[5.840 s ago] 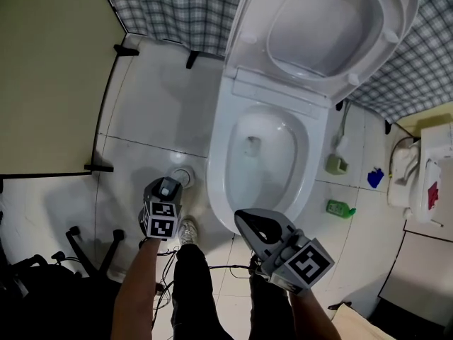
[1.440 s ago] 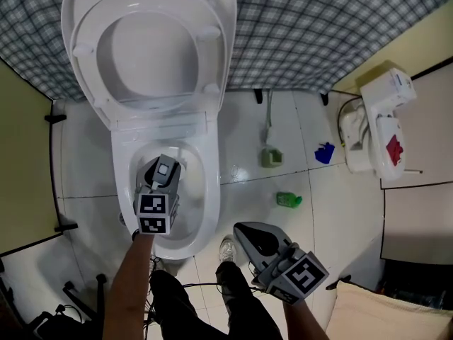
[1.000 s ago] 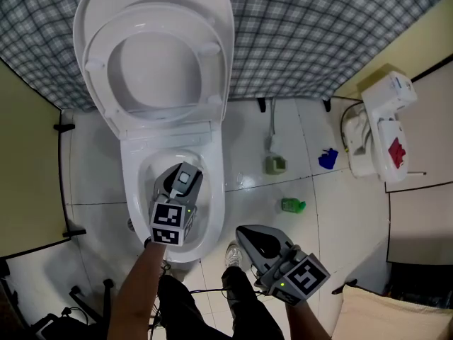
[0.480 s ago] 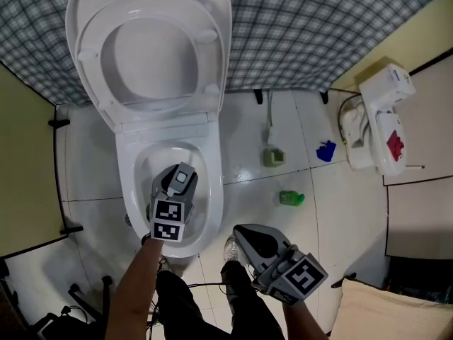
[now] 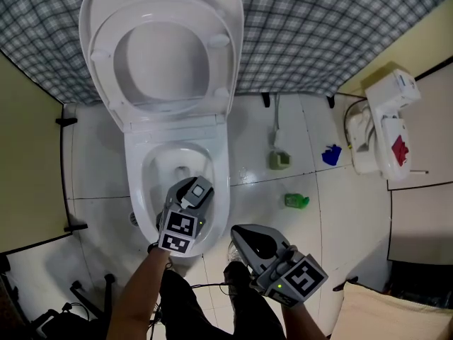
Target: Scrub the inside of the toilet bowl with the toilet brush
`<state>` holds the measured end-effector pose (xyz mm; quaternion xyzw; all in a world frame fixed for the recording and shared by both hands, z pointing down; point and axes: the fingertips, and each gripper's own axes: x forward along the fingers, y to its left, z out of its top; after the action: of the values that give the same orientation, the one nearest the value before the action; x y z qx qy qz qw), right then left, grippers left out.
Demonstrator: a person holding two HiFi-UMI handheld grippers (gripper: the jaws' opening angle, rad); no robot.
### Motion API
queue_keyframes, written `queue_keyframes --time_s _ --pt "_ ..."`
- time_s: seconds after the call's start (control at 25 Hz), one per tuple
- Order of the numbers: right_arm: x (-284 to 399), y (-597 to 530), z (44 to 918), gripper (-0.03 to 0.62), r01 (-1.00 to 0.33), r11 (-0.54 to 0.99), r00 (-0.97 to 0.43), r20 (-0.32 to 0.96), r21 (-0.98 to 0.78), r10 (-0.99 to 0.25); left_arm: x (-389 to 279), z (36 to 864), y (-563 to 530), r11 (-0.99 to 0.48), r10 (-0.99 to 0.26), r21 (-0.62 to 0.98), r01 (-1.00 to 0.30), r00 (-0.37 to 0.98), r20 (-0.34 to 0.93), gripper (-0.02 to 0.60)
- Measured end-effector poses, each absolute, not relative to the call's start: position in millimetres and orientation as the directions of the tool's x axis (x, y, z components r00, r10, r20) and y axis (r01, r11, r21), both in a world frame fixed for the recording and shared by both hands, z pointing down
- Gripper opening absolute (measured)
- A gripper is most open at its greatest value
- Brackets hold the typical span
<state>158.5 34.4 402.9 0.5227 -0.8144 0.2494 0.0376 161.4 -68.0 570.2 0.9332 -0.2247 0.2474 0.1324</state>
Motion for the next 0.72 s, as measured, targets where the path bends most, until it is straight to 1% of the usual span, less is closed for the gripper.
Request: queue_keyframes --time_s 0.12,0.24,0.36,0.6,0.72 --pt "162.7 40.4 410.9 0.000 -0.873 0.318 -0.445 0.335 -0.371 -0.830 156.9 592.6 -65.5 -0.874 -0.354 0.080 -0.479 0.741 0.571 0.213" --pt "166.4 44.5 411.9 0.000 -0.873 0.315 -0.444 0.340 -0.373 -0.829 153.0 598.6 -61.5 -0.875 -0.354 0.065 -0.479 0.726 0.589 0.215" --pt "168.9 48.1 408.5 0.000 -0.873 0.313 -0.444 0.344 -0.374 -0.827 152.0 586.1 -48.7 -0.880 -0.336 0.090 -0.466 0.745 0.576 0.215" --pt "167.2 52.3 395.3 0.000 -0.865 0.341 -0.464 0.330 -0.369 -0.822 150.1 546.7 -9.0 -0.880 -0.260 0.209 -0.427 0.800 0.541 0.213" --pt "166.8 55.0 395.4 0.000 -0.863 0.345 -0.467 0.322 -0.369 -0.823 144.8 552.3 4.7 -0.878 -0.275 0.192 -0.438 0.790 0.547 0.213"
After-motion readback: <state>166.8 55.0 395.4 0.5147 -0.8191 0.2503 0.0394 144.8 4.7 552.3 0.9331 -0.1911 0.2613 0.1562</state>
